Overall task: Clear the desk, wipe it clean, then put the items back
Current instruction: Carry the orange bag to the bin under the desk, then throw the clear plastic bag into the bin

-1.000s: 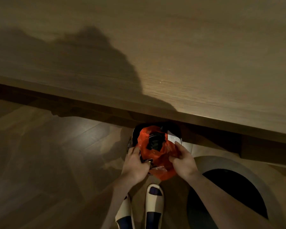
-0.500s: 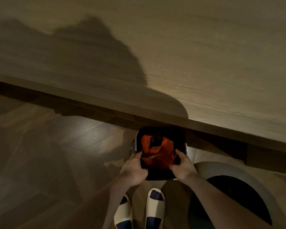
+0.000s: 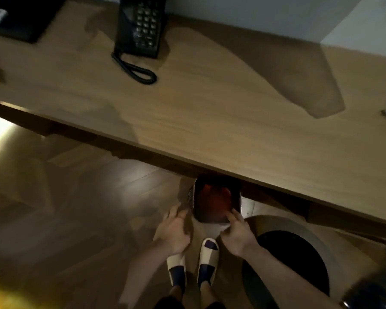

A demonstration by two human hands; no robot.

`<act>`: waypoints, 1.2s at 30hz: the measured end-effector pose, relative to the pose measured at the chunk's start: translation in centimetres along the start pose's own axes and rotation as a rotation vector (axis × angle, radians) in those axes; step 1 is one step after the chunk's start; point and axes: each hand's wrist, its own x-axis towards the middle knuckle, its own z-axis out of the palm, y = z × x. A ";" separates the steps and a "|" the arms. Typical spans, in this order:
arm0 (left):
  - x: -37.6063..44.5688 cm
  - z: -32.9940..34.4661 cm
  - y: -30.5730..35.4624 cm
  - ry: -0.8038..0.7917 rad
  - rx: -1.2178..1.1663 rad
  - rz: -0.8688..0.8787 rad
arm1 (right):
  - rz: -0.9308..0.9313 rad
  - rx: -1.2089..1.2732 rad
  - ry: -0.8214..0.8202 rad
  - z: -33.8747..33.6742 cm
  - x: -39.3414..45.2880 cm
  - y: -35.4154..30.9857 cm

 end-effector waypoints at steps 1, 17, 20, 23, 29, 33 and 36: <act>-2.6 -1.2 0.3 0.016 0.010 0.000 | -0.012 -0.002 -0.010 -0.9 -2.2 -1.2; -35.6 -13.1 -5.5 0.264 -0.070 -0.114 | -0.351 -0.267 -0.032 -2.9 -25.9 -17.5; -37.5 -16.4 -8.4 0.291 -0.088 -0.125 | -0.428 -0.282 -0.047 -1.8 -26.9 -22.4; -39.4 -19.7 -12.0 0.361 -0.075 -0.107 | -0.482 -0.278 -0.034 0.1 -28.3 -28.1; -43.1 -24.7 -21.6 0.544 -0.097 -0.065 | -0.537 -0.258 0.002 5.0 -30.5 -38.4; -43.5 -26.8 -26.7 0.545 -0.086 -0.055 | -0.514 -0.245 0.038 7.2 -31.3 -42.6; -44.0 -28.9 -29.6 0.573 -0.074 -0.066 | -0.502 -0.267 0.046 8.8 -32.0 -45.1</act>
